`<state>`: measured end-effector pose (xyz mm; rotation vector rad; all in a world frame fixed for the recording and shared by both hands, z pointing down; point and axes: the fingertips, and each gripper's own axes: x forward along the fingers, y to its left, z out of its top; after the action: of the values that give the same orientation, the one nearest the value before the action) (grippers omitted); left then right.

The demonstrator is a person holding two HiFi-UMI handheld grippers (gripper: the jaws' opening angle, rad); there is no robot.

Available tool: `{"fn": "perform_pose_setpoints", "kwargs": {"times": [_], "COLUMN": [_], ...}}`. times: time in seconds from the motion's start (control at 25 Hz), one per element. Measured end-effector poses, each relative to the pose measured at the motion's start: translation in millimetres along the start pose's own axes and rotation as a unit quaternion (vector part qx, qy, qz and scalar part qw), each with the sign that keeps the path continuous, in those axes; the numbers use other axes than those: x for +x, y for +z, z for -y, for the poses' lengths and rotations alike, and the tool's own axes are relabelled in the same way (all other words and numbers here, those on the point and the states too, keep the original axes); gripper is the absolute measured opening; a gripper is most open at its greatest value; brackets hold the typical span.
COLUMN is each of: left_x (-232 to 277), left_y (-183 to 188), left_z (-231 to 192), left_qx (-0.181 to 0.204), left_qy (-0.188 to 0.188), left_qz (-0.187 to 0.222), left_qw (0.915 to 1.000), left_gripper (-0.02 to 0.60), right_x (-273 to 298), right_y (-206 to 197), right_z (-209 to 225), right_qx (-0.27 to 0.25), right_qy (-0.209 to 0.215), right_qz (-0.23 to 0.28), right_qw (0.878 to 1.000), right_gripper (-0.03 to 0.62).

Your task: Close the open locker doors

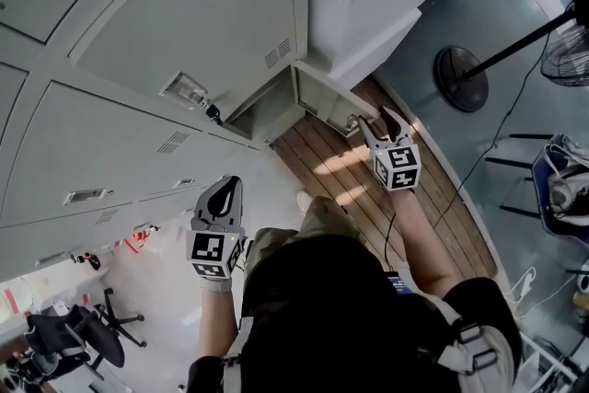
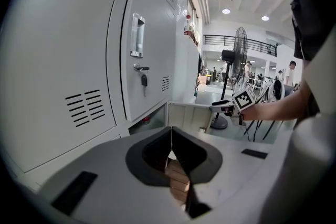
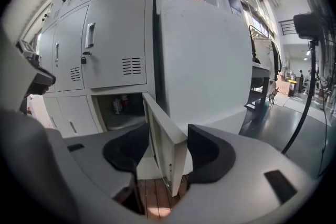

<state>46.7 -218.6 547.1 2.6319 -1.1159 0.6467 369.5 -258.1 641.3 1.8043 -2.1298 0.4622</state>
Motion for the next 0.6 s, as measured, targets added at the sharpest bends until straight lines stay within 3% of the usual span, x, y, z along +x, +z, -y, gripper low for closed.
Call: {"fn": "perform_pose_setpoints", "kwargs": {"times": [0.6], "left_x": [-39], "left_y": [-14], "left_z": [6], "left_qx": [0.004], "left_qy": [0.008], "left_qz": [0.003], "left_qw": [1.0000], "left_gripper": [0.009], "right_x": [-20], "right_y": [-10], "right_z": [-49], "right_qx": [-0.005], "right_qy": [0.030], "right_qz": [-0.003], "right_qw": [1.000], "right_gripper": [0.217]}}
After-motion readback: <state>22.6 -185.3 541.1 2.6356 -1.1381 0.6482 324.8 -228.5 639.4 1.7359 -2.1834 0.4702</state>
